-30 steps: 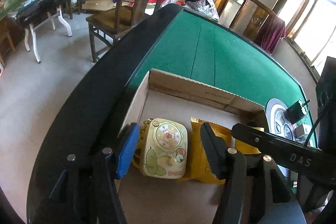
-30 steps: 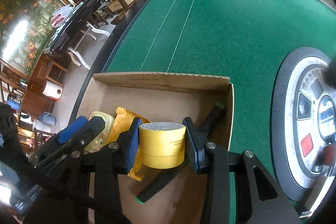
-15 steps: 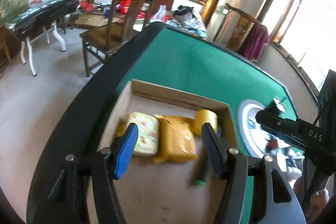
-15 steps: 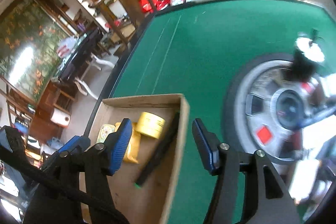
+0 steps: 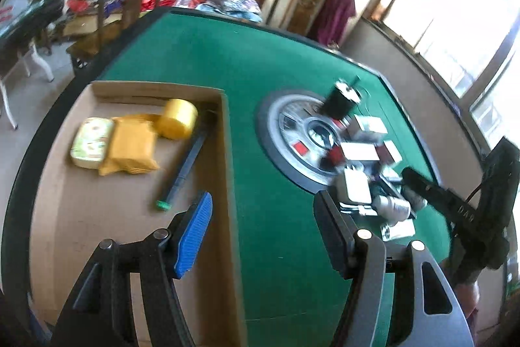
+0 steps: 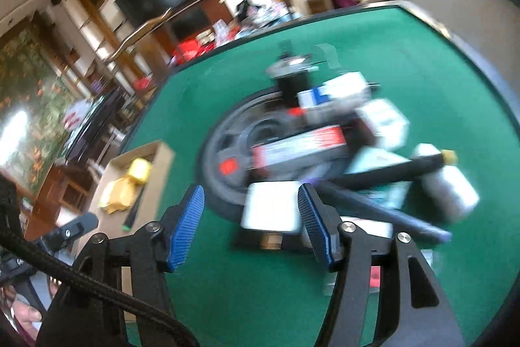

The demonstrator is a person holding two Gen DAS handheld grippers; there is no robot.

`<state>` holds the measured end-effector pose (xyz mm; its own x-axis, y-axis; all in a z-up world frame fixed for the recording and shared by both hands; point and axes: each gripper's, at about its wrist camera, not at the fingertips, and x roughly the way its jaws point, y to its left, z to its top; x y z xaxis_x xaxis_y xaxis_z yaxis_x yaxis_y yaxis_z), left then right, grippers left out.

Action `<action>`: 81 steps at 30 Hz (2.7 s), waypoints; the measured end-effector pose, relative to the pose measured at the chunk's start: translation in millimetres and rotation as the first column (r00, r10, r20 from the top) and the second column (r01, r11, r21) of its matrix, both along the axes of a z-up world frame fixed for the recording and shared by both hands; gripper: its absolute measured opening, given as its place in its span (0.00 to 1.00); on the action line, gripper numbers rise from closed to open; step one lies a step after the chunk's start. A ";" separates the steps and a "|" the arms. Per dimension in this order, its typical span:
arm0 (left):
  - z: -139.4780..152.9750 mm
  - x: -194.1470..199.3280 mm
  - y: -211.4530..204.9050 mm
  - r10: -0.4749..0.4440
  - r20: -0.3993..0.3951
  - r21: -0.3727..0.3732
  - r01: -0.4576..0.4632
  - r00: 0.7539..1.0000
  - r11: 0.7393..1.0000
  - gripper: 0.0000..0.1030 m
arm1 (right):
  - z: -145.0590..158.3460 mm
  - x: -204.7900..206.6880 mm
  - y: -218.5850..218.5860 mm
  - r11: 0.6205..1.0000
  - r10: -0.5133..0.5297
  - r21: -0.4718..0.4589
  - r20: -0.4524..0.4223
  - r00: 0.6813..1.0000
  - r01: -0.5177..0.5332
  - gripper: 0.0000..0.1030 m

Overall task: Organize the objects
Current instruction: 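Reach the left gripper to the white charger and grasp it, then lift the white charger with the left gripper while the right gripper reaches for the black lipstick tube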

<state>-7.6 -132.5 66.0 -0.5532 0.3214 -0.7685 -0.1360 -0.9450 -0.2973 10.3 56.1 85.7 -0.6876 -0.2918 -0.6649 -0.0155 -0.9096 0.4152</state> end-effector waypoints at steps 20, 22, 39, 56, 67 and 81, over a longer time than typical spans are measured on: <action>-58.8 -57.9 148.3 -0.063 0.048 -0.177 0.071 0.997 0.982 0.57 | -19.3 -5.0 124.3 0.987 -0.130 -0.101 -0.025 0.991 0.127 0.60; -61.4 -57.3 155.2 -0.077 0.027 -0.190 0.081 0.997 0.979 0.58 | -18.4 -4.2 124.3 0.987 -0.129 -0.103 -0.031 0.991 0.125 0.60; -60.6 -42.1 174.5 -0.189 -0.037 -0.274 0.172 0.981 0.946 0.58 | -27.8 -8.7 123.2 0.987 -0.116 -0.110 0.024 0.993 0.118 0.64; -73.0 -47.1 183.2 -0.194 -0.009 -0.255 0.185 0.981 0.949 0.40 | -29.5 -10.3 116.0 0.991 -0.113 -0.065 0.021 0.993 0.114 0.64; -34.2 0.9 137.0 -0.171 -0.089 -0.108 0.162 0.981 0.981 0.37 | -33.3 -11.7 100.9 0.997 -0.058 -0.046 0.024 0.998 0.059 0.64; -41.4 67.9 84.2 -0.163 -0.096 -0.128 0.150 0.982 0.980 0.38 | -37.0 -9.3 77.9 1.000 -0.003 -0.007 0.030 1.000 0.003 0.64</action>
